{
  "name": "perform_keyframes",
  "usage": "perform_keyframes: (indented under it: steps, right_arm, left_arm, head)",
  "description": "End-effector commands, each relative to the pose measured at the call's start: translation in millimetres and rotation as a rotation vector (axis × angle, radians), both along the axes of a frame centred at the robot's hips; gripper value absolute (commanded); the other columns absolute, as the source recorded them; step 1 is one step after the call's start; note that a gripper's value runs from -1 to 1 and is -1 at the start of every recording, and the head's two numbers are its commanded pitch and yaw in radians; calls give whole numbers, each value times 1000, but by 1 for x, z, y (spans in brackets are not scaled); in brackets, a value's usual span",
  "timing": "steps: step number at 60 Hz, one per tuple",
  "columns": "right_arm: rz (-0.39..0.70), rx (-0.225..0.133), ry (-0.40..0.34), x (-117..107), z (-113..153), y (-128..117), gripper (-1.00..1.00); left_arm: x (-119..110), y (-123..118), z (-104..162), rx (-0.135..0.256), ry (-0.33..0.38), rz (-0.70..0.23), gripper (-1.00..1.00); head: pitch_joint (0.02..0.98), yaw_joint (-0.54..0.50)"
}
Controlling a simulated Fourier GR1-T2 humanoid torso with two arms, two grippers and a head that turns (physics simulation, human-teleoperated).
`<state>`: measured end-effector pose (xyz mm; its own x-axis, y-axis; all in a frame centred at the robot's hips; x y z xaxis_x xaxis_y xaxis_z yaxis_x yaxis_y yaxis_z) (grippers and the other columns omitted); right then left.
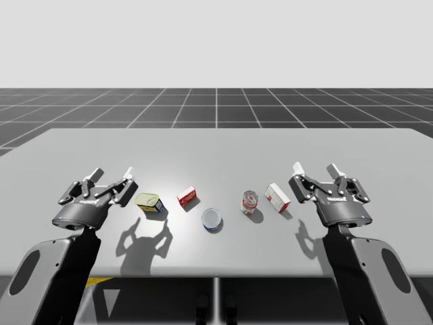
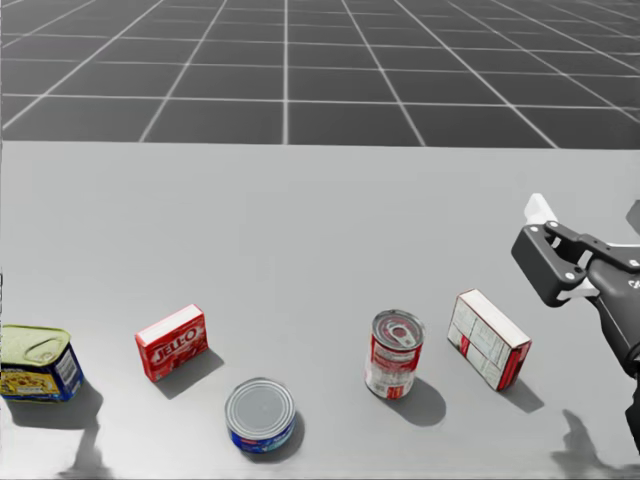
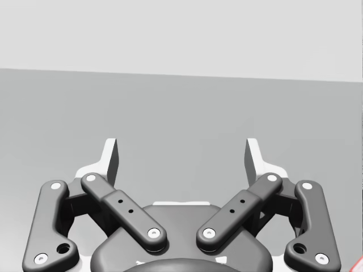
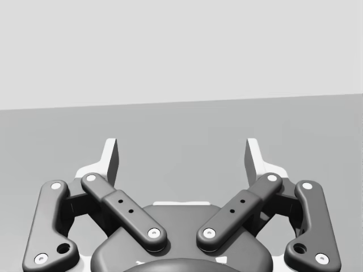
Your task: Lift the red soup can off the table.
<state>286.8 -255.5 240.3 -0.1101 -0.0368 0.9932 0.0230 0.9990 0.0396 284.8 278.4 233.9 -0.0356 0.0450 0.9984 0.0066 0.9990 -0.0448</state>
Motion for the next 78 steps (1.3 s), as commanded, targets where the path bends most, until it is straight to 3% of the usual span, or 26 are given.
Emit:
perform_keyframes:
  steps: [1, 16, 32, 34, 37, 41, 53, 60, 67, 69, 73, 78]
  right_arm:
    - [-4, -7, 1, 1, -1, -1, -1000]
    - [-4, -11, -5, 3, 0, -3, -1000]
    - [24, -22, -9, 0, 1, 2, -1000]
    - [60, 4, 10, -6, 3, 4, -1000]
    - [72, -8, 15, -11, 6, 6, -1000]
    - [140, 22, 42, -22, 11, 10, -1000]
    - [268, 16, 116, -57, 7, 21, -1000]
    - [316, 20, 161, -72, -3, 24, -1000]
    - [348, 2, 186, -84, -17, 30, -1000]
    - [356, 30, 196, -89, -24, 34, -1000]
    - [372, 13, 199, -92, -34, 38, -1000]
    - [393, 22, 216, -93, -46, 43, -1000]
  left_arm:
    - [-1, -3, 0, 14, 1, -13, -1000]
    - [-3, -11, -1, 25, 4, -28, -1000]
    - [-4, -13, -2, 28, 2, -27, -1000]
    - [-4, -14, -2, 27, 2, -28, -1000]
    - [-4, -15, -3, 31, 4, -30, -1000]
    - [-5, -17, -3, 36, 5, -34, -1000]
    - [-5, -18, -4, 42, 7, -32, -1000]
    - [-4, -19, -5, 48, 15, -28, -1000]
    - [-4, -20, -6, 50, 18, -33, -1000]
    - [-4, -20, -6, 50, 17, -35, -1000]
    - [-4, -20, -7, 51, 17, -35, -1000]
    - [-3, -20, -7, 52, 18, -35, -1000]
  head:
    - [719, -115]
    - [829, -196]
    - [820, -198]
    - [815, -200]
    - [810, -201]
    - [806, -201]
    - [801, -188]
    - [801, -193]
    - [806, -196]
    - [807, -197]
    - [808, -197]
    - [808, -198]
